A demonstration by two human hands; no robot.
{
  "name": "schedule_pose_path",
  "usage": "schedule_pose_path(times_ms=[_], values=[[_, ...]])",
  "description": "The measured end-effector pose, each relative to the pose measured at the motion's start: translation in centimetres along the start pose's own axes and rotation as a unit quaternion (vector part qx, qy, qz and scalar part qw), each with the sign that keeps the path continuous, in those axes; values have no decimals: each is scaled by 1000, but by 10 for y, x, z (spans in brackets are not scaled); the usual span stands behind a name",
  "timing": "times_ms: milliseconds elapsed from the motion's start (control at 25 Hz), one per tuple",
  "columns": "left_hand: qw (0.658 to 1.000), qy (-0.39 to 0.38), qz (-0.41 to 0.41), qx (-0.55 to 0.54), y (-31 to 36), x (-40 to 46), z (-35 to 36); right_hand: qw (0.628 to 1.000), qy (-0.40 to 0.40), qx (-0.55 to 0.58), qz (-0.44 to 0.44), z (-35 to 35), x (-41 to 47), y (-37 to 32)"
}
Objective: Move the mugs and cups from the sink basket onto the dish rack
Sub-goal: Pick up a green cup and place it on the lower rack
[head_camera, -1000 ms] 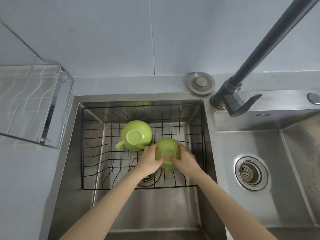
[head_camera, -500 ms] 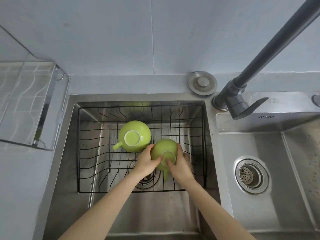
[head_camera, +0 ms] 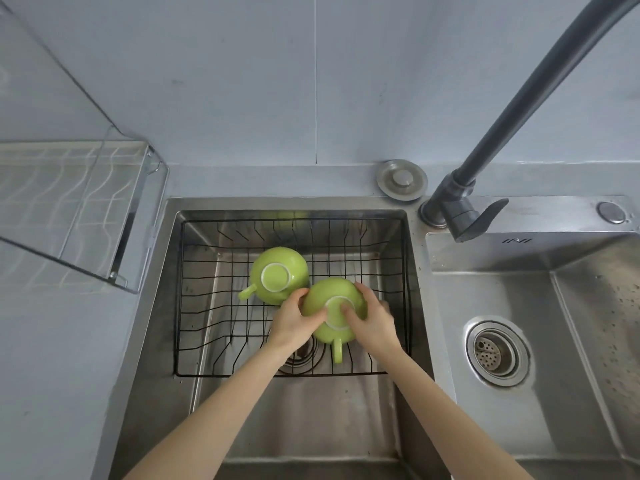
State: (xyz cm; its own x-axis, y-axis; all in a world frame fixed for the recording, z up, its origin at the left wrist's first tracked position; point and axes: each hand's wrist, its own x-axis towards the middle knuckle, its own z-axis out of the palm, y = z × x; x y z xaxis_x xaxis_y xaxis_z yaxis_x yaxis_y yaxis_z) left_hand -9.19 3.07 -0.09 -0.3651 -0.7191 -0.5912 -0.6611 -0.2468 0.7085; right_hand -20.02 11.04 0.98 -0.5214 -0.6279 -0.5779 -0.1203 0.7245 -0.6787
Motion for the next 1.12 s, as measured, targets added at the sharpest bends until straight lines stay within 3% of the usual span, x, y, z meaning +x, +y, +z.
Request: schedule_pose_path(times_ms=[520,720,1120], values=[[992,-18,109,-65,-8,-102,-75,997,32,25,-71,8,-106,-40],[986,-12,163,-37,-31,-137,-120,995,41,29,-91,46,-141,-65],[980,-29,196,18,-91,-156,-246,991,33,84,-98,160,-167,-124]])
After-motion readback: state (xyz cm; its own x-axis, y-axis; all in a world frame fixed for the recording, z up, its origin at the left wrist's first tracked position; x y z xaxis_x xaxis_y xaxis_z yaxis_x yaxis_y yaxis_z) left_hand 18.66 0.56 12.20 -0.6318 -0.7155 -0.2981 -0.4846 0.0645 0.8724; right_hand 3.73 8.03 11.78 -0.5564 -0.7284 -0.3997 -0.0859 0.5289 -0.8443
